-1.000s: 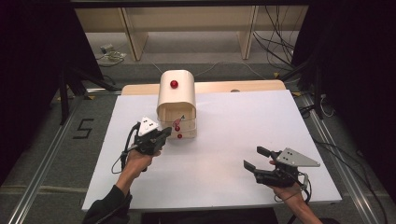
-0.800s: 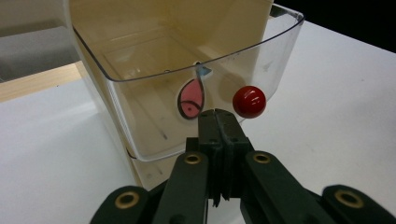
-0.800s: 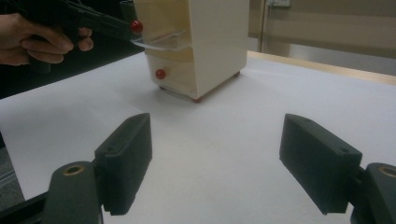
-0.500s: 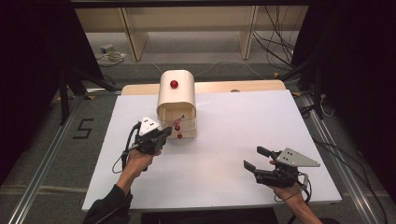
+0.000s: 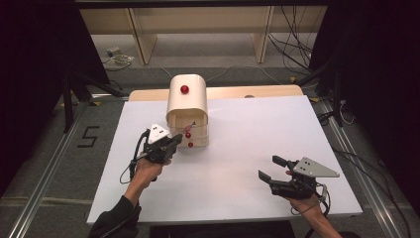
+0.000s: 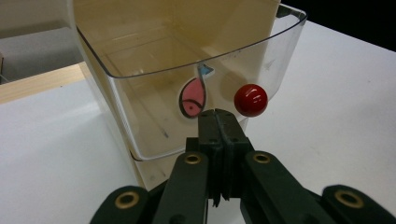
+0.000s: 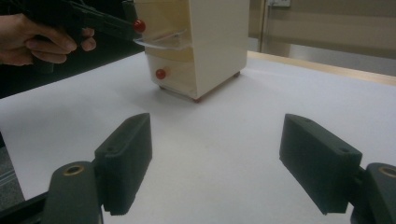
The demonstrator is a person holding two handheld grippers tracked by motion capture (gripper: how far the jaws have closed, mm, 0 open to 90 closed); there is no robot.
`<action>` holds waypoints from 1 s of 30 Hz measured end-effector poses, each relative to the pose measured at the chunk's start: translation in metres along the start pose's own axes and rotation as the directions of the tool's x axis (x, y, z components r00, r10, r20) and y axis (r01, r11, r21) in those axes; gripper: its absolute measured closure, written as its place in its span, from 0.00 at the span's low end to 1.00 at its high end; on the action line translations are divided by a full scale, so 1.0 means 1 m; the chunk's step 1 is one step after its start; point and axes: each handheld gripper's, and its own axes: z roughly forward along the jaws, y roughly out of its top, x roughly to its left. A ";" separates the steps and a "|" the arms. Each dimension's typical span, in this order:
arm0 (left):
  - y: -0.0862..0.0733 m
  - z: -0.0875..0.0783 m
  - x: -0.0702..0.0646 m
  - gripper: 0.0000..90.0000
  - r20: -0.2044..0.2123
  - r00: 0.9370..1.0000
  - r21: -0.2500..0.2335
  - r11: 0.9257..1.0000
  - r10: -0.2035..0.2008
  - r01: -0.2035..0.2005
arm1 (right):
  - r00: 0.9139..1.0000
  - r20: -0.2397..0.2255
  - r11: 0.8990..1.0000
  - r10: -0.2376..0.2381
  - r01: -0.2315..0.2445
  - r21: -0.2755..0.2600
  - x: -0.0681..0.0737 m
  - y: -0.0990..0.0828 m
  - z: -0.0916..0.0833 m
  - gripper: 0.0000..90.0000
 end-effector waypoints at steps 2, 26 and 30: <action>0.000 0.000 0.000 0.99 -0.001 1.000 -0.001 1.000 0.000 0.000 | 1.000 0.000 1.000 0.000 0.000 0.000 0.000 0.000 0.000 0.29; 0.000 0.003 0.002 0.99 -0.010 1.000 -0.008 1.000 -0.011 0.011 | 1.000 -0.002 1.000 0.000 0.000 -0.001 0.000 0.000 0.000 0.29; 0.000 0.003 0.003 0.99 -0.011 1.000 -0.007 1.000 -0.012 0.012 | 1.000 -0.002 1.000 0.003 -0.003 -0.001 0.000 0.000 0.000 0.29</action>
